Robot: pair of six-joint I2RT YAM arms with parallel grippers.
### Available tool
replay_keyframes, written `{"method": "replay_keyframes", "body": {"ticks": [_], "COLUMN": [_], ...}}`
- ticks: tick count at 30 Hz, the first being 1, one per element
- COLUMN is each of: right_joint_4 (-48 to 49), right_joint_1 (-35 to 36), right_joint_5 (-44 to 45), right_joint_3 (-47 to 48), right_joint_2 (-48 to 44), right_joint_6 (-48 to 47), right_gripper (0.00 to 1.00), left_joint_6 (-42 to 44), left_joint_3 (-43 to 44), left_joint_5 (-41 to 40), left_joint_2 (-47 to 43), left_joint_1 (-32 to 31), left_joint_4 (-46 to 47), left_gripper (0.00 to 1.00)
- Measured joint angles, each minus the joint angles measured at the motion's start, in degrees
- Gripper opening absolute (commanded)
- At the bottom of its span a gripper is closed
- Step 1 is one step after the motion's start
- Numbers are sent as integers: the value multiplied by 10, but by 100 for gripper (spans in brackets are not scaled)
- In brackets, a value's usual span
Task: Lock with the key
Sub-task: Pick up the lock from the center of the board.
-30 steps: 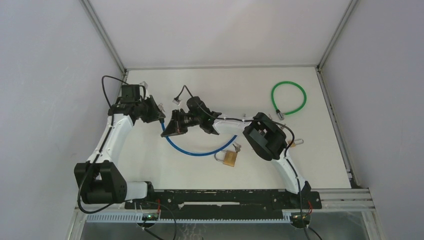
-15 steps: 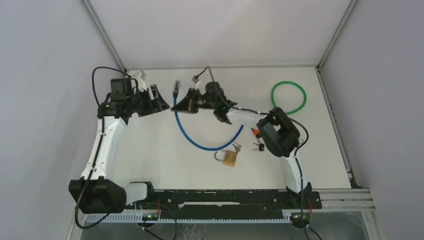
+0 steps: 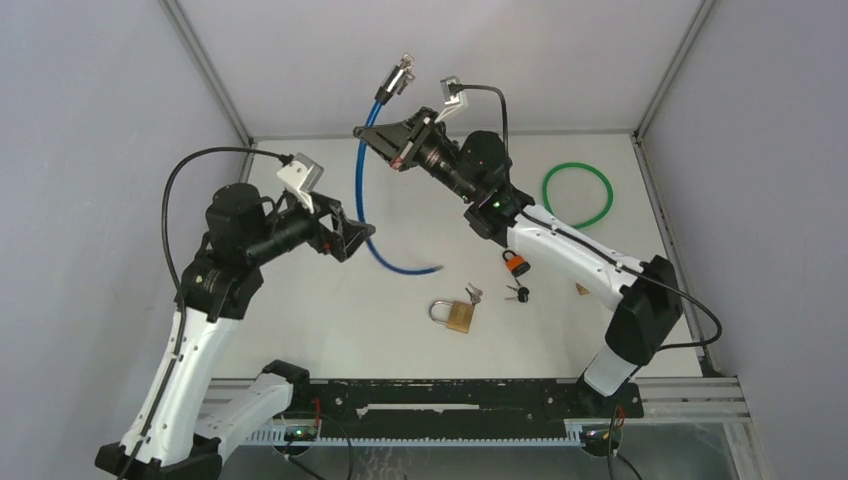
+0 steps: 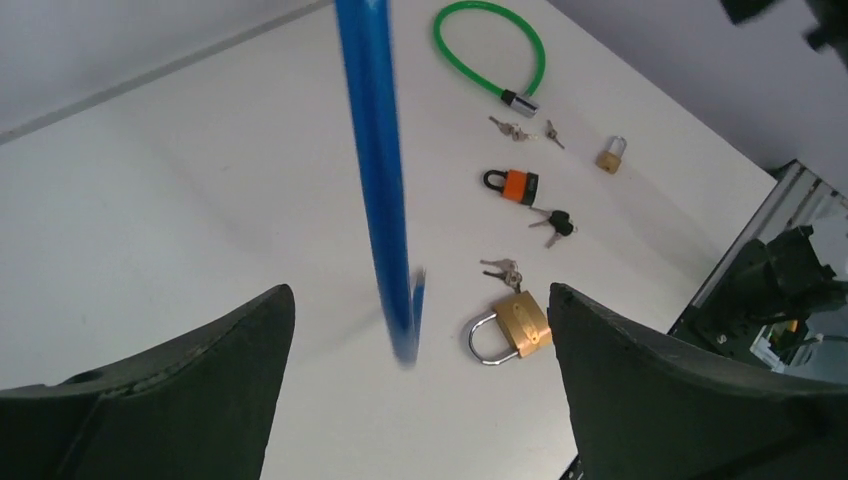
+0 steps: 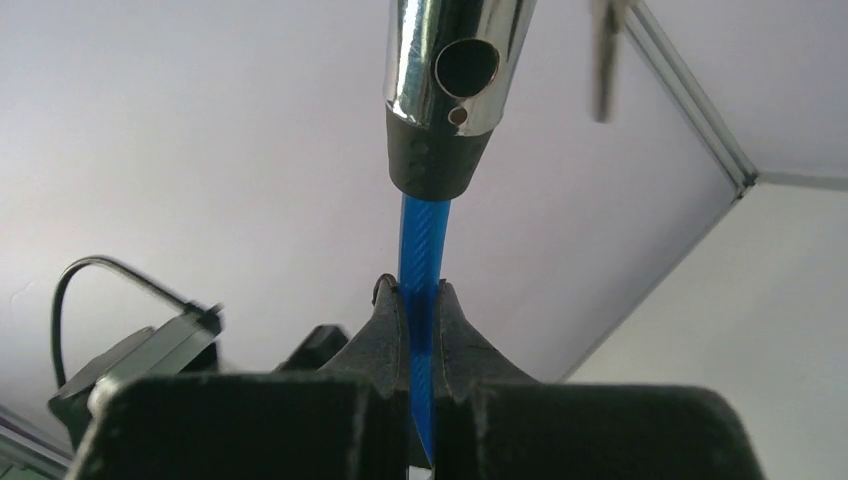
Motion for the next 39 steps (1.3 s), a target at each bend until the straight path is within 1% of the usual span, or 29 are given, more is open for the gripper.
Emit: {"method": "replay_keyframes", "body": {"ticks": [2, 3, 4, 5, 7, 9, 10, 12, 13, 14, 16, 17, 19, 22, 26, 29, 31, 33, 35, 37, 39], "right_joint_4": [-8, -13, -18, -22, -28, -35, -38, -40, -41, -42, -49, -54, -78, -128, -263, -383, -429, -452, -473, -490, -504], "right_joint_1": [19, 30, 38, 44, 52, 53, 53, 56, 55, 54, 47, 42, 31, 7, -28, -40, -39, -41, -50, -57, -62], "right_joint_5": [25, 40, 50, 56, 63, 64, 63, 67, 66, 66, 59, 50, 18, -47, -162, -266, -305, -315, -301, -275, -249], "right_joint_3": [-1, -6, -14, -23, -36, -41, -42, -42, -43, -48, -60, -68, -95, -146, -168, -170, -169, -167, -147, -103, -55], "right_joint_2": [-18, -30, -43, -55, -75, -90, -92, -93, -94, -97, -108, -116, -143, -194, -262, -332, -380, -423, -442, -433, -403], "right_joint_6": [-29, -46, -60, -71, -86, -97, -101, -107, -108, -110, -114, -120, -141, -185, -285, -380, -418, -442, -460, -474, -480], "right_gripper": [0, 0, 0, 0, 0, 0, 0, 0, 7, 20, 40, 45, 51, 53, 56, 68, 72, 73, 76, 74, 71], "left_joint_6": [-10, -16, -22, -28, -33, -37, -36, -24, -25, -29, -33, -34, -28, 17, 122, 214, 272, 322, 365, 390, 392], "left_joint_3": [-2, -4, -5, -6, -7, -7, -7, -7, -7, -7, -7, -6, -3, 13, 38, 66, 90, 112, 130, 140, 145], "left_joint_5": [0, 1, 2, 2, 3, 8, 18, 31, 35, 37, 37, 37, 28, -2, -46, -61, -67, -73, -78, -81, -83], "left_joint_2": [14, 20, 27, 36, 50, 56, 56, 54, 52, 51, 49, 49, 47, 47, 47, 55, 62, 68, 72, 72, 72], "left_joint_1": [-1, -1, -1, -2, -3, -4, -6, -12, -14, -14, -14, -15, -13, -12, -12, -12, -15, -21, -32, -42, -49], "left_joint_4": [35, 50, 63, 74, 85, 96, 103, 108, 107, 105, 95, 91, 82, 51, 8, -28, -53, -77, -104, -124, -136], "left_gripper": [96, 94, 88, 79, 47, 12, 2, 0, 0, 0, 0, 0, 0, 0, 0, 0, 0, 0, 0, 0, 0]}}
